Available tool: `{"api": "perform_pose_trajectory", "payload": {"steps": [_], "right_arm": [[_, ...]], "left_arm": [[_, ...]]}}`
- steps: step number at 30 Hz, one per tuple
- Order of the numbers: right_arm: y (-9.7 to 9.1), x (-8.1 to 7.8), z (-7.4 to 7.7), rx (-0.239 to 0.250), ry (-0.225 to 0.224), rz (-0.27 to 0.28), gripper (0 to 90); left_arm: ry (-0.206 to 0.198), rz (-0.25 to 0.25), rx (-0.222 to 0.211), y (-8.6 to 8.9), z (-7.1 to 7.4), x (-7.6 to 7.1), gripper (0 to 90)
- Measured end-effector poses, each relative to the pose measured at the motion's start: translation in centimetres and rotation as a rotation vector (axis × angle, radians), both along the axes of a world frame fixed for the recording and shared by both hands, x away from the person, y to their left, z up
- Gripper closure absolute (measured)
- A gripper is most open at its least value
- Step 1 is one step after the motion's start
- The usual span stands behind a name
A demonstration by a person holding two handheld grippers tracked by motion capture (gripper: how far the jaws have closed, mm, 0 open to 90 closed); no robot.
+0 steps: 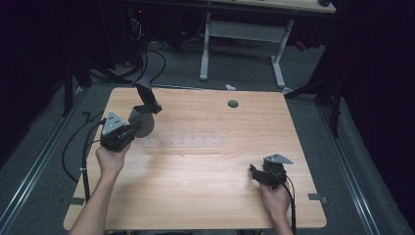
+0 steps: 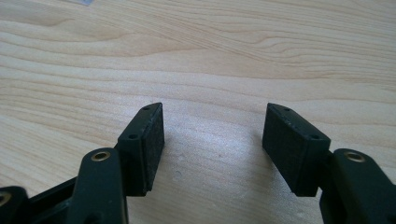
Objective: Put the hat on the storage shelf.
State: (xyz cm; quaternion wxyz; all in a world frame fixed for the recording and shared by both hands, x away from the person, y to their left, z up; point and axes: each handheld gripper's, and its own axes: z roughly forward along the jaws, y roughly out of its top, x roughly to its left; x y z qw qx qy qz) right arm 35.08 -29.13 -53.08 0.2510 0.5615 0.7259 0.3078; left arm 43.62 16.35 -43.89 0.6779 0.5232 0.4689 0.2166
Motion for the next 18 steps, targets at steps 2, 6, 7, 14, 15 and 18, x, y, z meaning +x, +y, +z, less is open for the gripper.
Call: {"api": "perform_pose_trajectory", "payload": {"steps": [2, 6, 7, 14, 15, 18], "right_arm": [[0.0, 0.0, 0.0, 0.0, 0.0, 0.0, 39.1], [0.0, 0.0, 0.0, 0.0, 0.0, 0.0, 39.1], [0.0, 0.0, 0.0, 0.0, 0.0, 0.0, 39.1], [0.0, -0.01, 0.0, 0.0, -0.001, 0.001, 39.1], [0.0, -0.01, 0.0, 0.0, -0.001, 0.001, 39.1], [-0.01, 0.0, -0.01, -0.001, -0.002, 0.001, 39.1]], "left_arm": [[0.002, 0.002, 0.002, 0.08, 0.02, 0.12, 86.8], [0.002, 0.009, 0.003, 0.17, 0.06, 0.31, 86.8], [0.001, 0.01, 0.006, 0.18, 0.05, 0.35, 86.9], [0.001, 0.026, 0.02, 0.12, 0.0, -0.05, 86.8], [0.003, 0.028, 0.023, 0.14, -0.06, -0.15, 86.9], [0.012, 0.029, 0.019, 0.15, -0.35, -0.41, 86.8]]}}
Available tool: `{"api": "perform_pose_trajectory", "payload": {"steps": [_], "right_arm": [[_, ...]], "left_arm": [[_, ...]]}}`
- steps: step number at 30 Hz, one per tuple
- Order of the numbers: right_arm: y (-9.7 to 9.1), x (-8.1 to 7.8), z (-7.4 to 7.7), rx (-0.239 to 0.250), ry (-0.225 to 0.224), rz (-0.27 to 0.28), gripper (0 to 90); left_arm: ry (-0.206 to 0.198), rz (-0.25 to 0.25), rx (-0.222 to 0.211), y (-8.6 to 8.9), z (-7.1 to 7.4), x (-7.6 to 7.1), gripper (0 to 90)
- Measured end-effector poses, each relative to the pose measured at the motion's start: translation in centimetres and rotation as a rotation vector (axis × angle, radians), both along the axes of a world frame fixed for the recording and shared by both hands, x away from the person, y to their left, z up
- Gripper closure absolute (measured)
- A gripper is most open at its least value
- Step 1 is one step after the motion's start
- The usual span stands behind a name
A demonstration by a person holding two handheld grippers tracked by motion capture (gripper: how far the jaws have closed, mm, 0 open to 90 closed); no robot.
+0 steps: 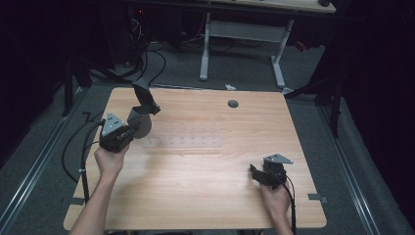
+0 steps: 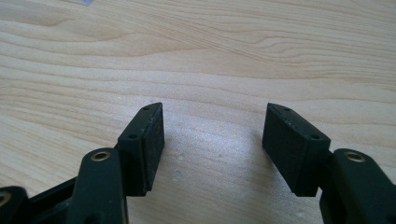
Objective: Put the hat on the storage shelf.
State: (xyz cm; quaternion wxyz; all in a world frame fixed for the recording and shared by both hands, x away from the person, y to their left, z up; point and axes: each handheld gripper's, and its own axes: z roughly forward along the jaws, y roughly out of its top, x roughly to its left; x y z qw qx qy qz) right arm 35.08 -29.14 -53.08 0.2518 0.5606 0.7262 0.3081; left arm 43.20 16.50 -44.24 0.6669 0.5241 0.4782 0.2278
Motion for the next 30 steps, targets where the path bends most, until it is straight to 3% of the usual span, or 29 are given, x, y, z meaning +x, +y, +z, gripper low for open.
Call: {"api": "perform_pose_trajectory", "payload": {"steps": [19, 24, 27, 30], "right_arm": [[0.0, 0.0, 0.0, 0.001, 0.001, -0.001, 39.1], [0.0, 0.0, 0.0, 0.001, 0.001, -0.001, 39.1], [0.0, 0.0, 0.0, 0.001, 0.001, -0.001, 39.1], [0.0, 0.0, 0.0, 0.001, 0.002, -0.001, 39.1]], "left_arm": [[0.034, 0.042, -0.069, -0.9, 0.0, 0.3, 86.8], [0.031, 0.041, -0.066, -1.2, 0.0, 0.2, 86.8], [0.055, 0.044, -0.099, -1.3, 0.2, 0.3, 86.8], [0.058, 0.051, -0.056, -1.8, -0.1, 0.5, 86.8]]}}
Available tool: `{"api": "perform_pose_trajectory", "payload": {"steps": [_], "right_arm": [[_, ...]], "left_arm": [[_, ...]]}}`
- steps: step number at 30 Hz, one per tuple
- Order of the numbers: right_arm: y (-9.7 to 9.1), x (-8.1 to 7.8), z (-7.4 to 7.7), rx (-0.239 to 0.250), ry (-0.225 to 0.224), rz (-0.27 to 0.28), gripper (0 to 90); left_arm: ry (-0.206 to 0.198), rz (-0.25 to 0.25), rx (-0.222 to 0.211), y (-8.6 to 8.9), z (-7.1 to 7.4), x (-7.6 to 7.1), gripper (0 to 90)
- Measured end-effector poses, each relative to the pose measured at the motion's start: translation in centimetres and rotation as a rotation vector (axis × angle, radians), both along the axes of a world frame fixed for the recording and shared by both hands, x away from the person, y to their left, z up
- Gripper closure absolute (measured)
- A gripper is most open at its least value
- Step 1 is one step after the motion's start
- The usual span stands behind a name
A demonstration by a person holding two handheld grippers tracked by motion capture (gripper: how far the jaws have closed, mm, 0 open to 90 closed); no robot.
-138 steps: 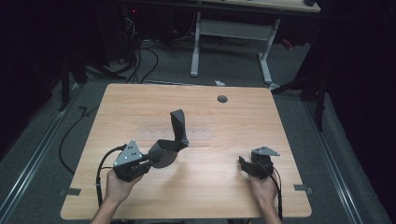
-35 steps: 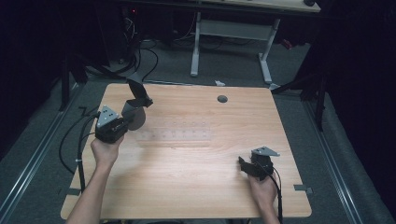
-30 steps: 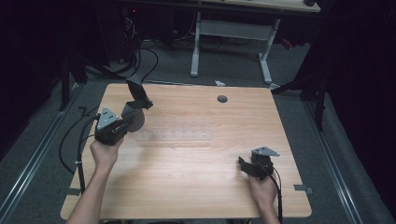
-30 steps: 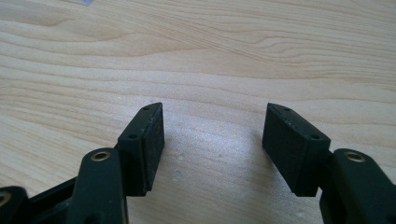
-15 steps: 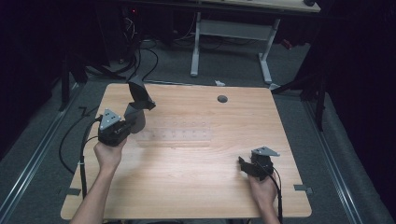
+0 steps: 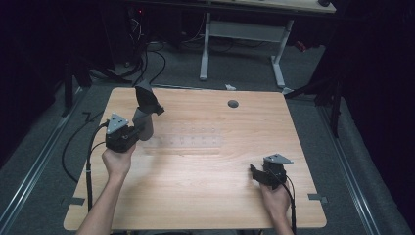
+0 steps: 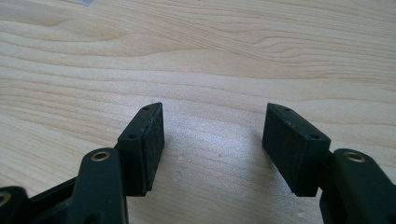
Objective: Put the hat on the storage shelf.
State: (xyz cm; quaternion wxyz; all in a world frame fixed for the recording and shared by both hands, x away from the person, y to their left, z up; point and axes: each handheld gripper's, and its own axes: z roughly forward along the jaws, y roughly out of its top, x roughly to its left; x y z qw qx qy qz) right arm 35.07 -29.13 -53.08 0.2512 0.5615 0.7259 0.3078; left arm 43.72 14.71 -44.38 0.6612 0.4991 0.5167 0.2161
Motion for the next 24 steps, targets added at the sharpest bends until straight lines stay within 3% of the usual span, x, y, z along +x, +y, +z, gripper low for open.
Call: {"api": "perform_pose_trajectory", "payload": {"steps": [6, 24], "right_arm": [[0.0, 0.0, 0.0, 0.0, -0.001, 0.001, 39.1], [0.0, 0.0, 0.0, 0.0, 0.0, 0.001, 39.1]], "left_arm": [[-0.008, -0.013, 0.053, -0.2, -1.0, -0.1, 86.7], [0.033, -0.024, 0.043, 0.8, -2.7, -1.2, 86.0]]}}
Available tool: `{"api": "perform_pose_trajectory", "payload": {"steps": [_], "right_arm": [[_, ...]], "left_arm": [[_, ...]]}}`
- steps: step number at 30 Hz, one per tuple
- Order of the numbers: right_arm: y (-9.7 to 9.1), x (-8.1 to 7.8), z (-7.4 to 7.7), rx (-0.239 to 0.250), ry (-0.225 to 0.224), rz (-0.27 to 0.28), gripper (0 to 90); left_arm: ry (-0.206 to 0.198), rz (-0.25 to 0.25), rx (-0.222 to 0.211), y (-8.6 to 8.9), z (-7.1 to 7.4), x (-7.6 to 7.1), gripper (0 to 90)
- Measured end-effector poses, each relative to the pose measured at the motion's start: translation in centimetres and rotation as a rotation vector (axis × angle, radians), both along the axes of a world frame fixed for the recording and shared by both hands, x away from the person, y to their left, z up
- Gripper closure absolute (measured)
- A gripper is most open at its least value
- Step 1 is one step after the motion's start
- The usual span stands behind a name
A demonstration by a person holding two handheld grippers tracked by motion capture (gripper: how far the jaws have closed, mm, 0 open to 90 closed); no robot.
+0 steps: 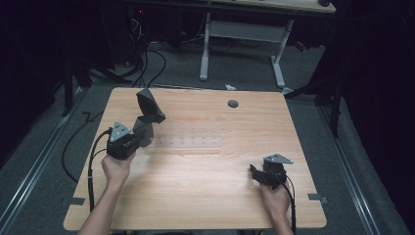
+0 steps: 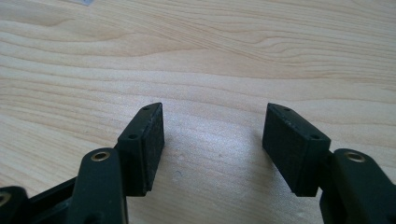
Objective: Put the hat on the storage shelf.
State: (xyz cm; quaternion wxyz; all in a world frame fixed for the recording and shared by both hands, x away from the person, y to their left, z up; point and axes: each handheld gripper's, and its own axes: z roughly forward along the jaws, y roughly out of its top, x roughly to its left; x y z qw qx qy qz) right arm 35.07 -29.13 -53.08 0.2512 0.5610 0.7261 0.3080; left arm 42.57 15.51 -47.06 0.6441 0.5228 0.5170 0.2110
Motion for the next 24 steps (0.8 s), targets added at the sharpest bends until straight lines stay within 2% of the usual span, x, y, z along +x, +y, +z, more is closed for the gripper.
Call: {"api": "perform_pose_trajectory", "payload": {"steps": [8, 16, 21, 24], "right_arm": [[0.0, 0.0, 0.0, 0.0, 0.0, 0.0, 39.0], [0.0, 0.0, 0.0, -0.001, 0.0, 0.0, 39.0], [0.0, 0.0, 0.0, -0.001, 0.0, 0.0, 39.0], [0.0, 0.0, 0.0, -0.001, -0.001, 0.0, 39.0]], "left_arm": [[0.029, 0.009, -0.021, 0.8, -0.5, -0.5, 85.4], [0.05, 0.008, -0.012, 1.2, -0.8, -0.6, 83.3], [0.058, 0.008, -0.01, 1.4, -1.0, -1.0, 70.4], [0.105, 0.012, -0.032, 1.8, -1.3, -1.3, 58.8]]}}
